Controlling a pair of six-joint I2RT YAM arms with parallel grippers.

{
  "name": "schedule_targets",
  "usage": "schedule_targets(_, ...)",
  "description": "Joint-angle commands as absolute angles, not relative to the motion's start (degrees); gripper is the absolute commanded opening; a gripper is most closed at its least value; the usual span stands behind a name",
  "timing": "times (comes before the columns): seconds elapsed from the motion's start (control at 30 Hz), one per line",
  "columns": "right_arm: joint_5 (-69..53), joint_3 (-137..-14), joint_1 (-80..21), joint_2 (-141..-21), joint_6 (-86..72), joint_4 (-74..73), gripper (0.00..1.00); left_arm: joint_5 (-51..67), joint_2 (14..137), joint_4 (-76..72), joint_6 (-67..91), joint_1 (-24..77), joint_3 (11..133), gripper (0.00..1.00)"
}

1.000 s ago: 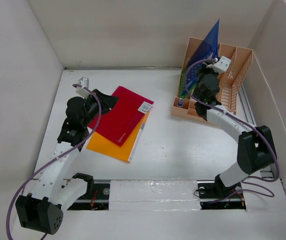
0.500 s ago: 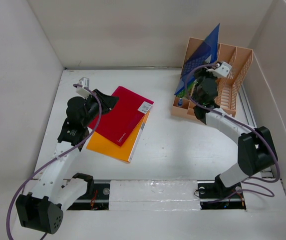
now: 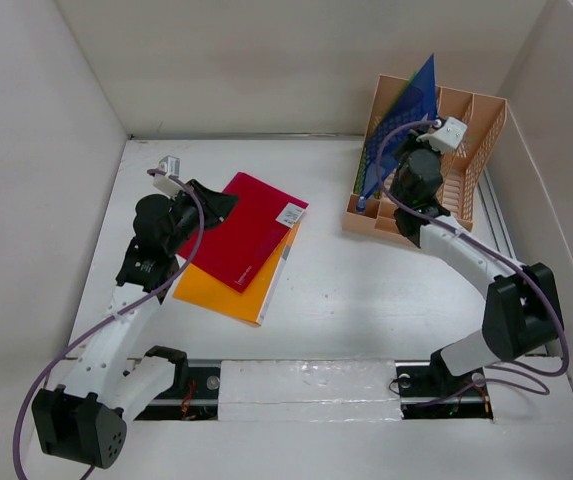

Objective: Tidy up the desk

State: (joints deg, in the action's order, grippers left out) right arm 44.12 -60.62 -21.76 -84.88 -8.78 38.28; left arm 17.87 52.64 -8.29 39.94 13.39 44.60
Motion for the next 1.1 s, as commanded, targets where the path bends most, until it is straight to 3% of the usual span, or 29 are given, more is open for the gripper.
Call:
schedule_targets(0.0, 43.9, -62.2, -20.6, -86.9, -4.9, 33.6, 0.00, 18.6, 50.5, -11.5, 40.1, 13.0, 44.1, 0.13)
schedule_targets(0.37, 48.6, -64.5, -22.1, -92.8, 9.6, 57.5, 0.00, 18.5, 51.2, -11.2, 39.9, 13.0, 44.6, 0.13)
schedule_targets(0.83, 49.0, -68.9, -22.1, -94.1, 15.6, 63.4, 0.00, 18.5, 51.9, -11.1, 39.7, 13.0, 44.7, 0.13)
schedule_targets(1.07, 46.4, -69.4, -21.6, -94.4, 12.9, 58.7, 0.00, 18.3, 51.9, -11.2, 39.6, 13.0, 44.7, 0.12)
